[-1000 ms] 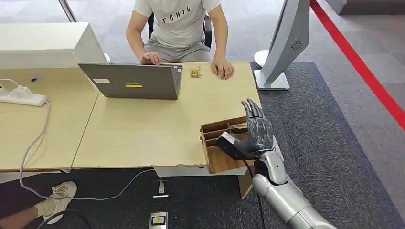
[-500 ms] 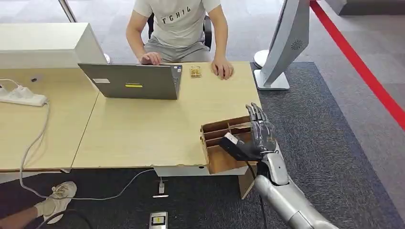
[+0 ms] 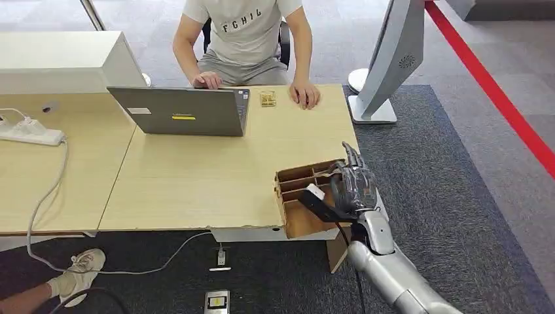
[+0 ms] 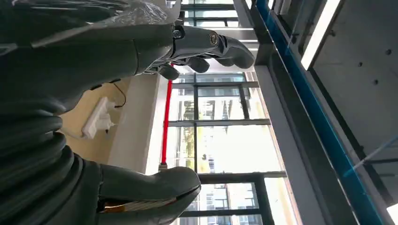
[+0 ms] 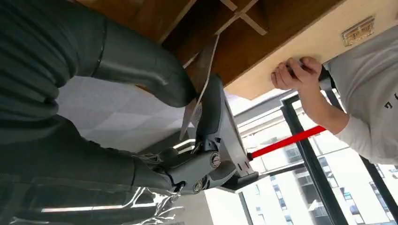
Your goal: Pass the card to the sensor for recognition and then transmit it.
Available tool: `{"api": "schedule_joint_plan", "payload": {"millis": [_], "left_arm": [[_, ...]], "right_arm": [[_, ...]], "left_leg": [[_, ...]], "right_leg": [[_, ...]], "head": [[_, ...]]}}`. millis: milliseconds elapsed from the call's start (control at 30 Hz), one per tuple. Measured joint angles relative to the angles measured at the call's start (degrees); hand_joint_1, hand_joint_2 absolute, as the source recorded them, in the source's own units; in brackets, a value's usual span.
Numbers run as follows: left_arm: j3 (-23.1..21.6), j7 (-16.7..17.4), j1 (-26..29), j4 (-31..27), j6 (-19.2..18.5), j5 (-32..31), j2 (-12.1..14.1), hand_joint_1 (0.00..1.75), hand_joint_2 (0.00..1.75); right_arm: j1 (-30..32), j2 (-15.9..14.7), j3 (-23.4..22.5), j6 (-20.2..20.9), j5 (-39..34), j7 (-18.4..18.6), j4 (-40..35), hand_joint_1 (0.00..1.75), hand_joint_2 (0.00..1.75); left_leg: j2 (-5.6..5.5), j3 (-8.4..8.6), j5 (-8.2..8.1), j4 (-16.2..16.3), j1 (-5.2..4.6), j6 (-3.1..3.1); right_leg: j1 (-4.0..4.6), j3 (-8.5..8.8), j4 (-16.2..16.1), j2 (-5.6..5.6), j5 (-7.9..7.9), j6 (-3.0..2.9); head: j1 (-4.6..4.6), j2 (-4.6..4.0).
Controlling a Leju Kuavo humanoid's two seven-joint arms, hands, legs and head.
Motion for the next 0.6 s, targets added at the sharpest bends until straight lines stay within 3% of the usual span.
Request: {"api": "schedule_joint_plan", "payload": {"millis": [600], "left_arm": [[0.1, 0.0, 0.1, 0.0, 0.0, 1.6, 0.1, 0.0, 1.75]], "right_arm": [[-0.3, 0.4, 0.0, -1.7, 0.0, -0.3, 0.9, 1.75, 1.75]], "left_leg": [[0.0, 0.01, 0.0, 0.0, 0.0, 0.0]], "right_leg": [[0.0, 0.01, 0.0, 0.0, 0.0, 0.0]], "head": [[0.0, 0.0]]}}
